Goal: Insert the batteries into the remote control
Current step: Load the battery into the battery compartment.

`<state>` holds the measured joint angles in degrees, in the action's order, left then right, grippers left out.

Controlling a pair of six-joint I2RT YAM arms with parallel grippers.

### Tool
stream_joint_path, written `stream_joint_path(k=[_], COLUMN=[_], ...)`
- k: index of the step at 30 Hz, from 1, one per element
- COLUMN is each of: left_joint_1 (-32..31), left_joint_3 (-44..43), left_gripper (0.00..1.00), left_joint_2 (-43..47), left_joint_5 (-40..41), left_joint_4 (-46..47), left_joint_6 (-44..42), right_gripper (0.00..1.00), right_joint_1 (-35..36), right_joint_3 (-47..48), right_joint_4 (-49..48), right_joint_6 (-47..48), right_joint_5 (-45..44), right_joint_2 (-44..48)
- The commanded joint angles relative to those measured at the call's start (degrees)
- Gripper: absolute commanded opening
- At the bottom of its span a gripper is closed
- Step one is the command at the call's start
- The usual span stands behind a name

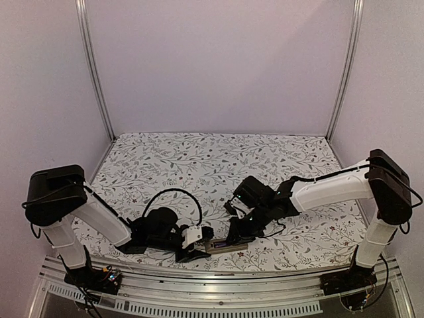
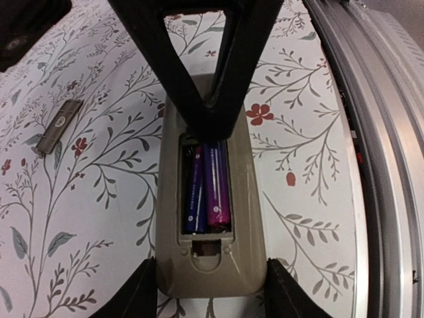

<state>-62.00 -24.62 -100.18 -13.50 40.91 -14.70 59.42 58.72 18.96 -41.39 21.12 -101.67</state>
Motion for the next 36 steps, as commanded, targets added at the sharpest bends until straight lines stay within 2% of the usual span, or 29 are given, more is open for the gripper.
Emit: stream_joint_path(k=[1,6,9,24,29,36], left_joint_1=[-0.65,-0.60,-0.66,-0.58,-0.50,-0.20], left_joint_3=[0.37,0.45,0.39,0.45,0.36,0.10], left_gripper=[0.50,0.50,0.49,0.43,0.40,0.38], left_joint_2=[-0.45,-0.46,-0.53,-1.51,-2.03,-2.26], left_joint_5=[-0.21,-0.22,-0.30,-1.00,-1.84,-2.89], left_joint_4=[0.84,1.05,1.64,3.45,4.63,5.54], left_joint_6=[0.38,0.62,0.85,0.97,0.26,0.03], right_gripper=[0.10,0.07,0.01,0.02,0.01,0.03], right_joint_1=[0.44,0.44,0.67,1.32,1.76,6.04], right_joint_3=[0.68,0.83,1.05,2.18,7.75,17.72], right_joint_4=[0.44,0.59,0.30,-0.48,9.44,22.68], right_joint_6=[-0.10,-0.19,-0.10,-0.14,-0.06,4.54], right_joint_5=[-0.20,-0.35,0.17,0.69,-7.11,-17.15], right_joint_2=[-0.82,-0.76,-1.35,-4.91,-6.73,-14.22])
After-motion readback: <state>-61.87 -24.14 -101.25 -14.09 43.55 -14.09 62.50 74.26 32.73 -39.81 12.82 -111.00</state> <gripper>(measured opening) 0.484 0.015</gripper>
